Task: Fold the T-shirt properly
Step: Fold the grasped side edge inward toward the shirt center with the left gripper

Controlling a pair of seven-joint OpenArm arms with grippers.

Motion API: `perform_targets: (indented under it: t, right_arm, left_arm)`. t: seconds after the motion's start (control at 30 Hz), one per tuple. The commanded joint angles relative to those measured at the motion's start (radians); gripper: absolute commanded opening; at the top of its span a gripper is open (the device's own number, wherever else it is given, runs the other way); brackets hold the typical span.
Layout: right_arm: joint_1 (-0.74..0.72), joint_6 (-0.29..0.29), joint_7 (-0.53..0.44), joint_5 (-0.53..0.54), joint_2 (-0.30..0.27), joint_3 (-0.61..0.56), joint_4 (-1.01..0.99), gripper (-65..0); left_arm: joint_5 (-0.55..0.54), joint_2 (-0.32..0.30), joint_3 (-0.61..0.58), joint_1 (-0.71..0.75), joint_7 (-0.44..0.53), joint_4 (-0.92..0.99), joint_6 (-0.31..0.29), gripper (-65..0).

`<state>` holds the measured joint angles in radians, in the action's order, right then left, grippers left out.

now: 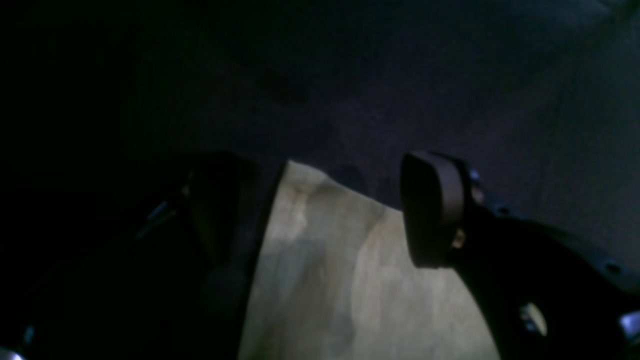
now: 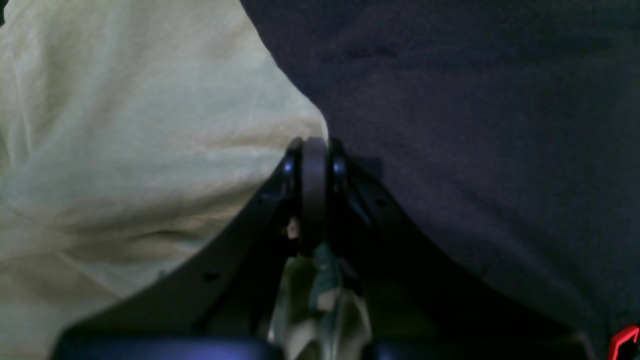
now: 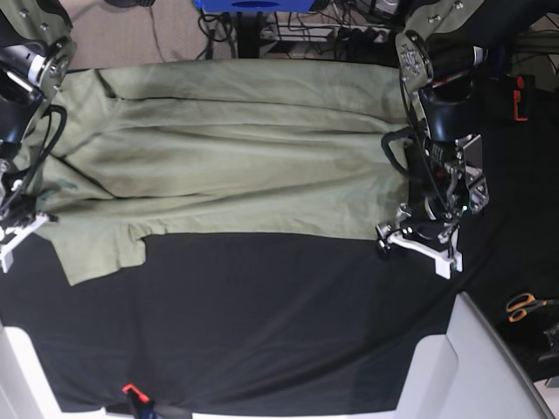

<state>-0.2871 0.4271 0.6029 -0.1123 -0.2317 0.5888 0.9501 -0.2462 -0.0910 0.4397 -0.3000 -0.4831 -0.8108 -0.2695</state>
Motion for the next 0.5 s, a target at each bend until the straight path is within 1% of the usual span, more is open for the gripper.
perform_targets:
  t: [0.0, 0.03, 0.13, 0.17, 0.23, 0.3, 0.47]
  right_arm:
    - [-0.024, -0.001, -0.016, 0.003, -0.021, 0.0, 0.02, -65.0]
    - [-0.024, -0.001, -0.016, 0.003, -0.021, 0.0, 0.02, -65.0]
    - [-0.024, -0.001, -0.016, 0.003, -0.021, 0.0, 0.02, -65.0]
    - [-0.024, -0.001, -0.016, 0.003, -0.021, 0.0, 0.02, -65.0]
    - [-0.024, -0.001, -0.016, 0.003, -0.021, 0.0, 0.02, -65.0]
    - [-0.024, -0.001, -0.016, 0.003, -0.021, 0.0, 0.02, -65.0]
    - [-0.024, -0.001, -0.016, 0.003, -0.021, 0.0, 0.02, -65.0]
  left_arm:
    - [0.006, 0.006, -0.003, 0.006, -0.067, 0.005, 0.002, -19.4]
    - [0.006, 0.006, -0.003, 0.008, -0.067, 0.006, 0.002, -23.7]
    - [0.0, 0.003, -0.002, 0.026, -0.065, 0.008, 0.002, -39.8]
    - [0.003, 0.003, 0.001, 0.029, -0.065, 0.008, 0.002, -44.1]
    - [0.005, -0.002, 0.006, 0.031, -0.065, 0.008, 0.002, -49.9]
    - [0.002, -0.022, 0.006, 0.031, -0.058, 0.015, 0.002, -53.0]
    - [0.005, -0.04, -0.003, 0.045, 0.025, 0.026, 0.002, -53.6]
